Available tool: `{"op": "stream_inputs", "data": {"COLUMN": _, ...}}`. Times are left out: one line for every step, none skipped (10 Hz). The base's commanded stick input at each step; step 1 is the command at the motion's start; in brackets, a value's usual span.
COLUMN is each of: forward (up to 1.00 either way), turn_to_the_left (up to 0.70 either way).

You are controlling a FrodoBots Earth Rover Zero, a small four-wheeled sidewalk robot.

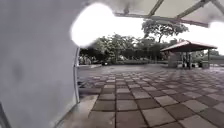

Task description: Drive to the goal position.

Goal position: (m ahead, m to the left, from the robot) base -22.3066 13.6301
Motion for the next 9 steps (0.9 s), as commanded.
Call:
{"op": "stream_inputs", "data": {"forward": 0.0, "turn_to_the_left": 0.0}}
{"op": "stream_inputs", "data": {"forward": 0.0, "turn_to_the_left": 0.0}}
{"op": "stream_inputs", "data": {"forward": 0.0, "turn_to_the_left": 0.0}}
{"op": "stream_inputs", "data": {"forward": 0.0, "turn_to_the_left": 0.0}}
{"op": "stream_inputs", "data": {"forward": 0.0, "turn_to_the_left": -0.55}}
{"op": "stream_inputs", "data": {"forward": 0.0, "turn_to_the_left": -0.66}}
{"op": "stream_inputs", "data": {"forward": 0.0, "turn_to_the_left": -0.7}}
{"op": "stream_inputs", "data": {"forward": 0.0, "turn_to_the_left": -0.7}}
{"op": "stream_inputs", "data": {"forward": 0.0, "turn_to_the_left": -0.7}}
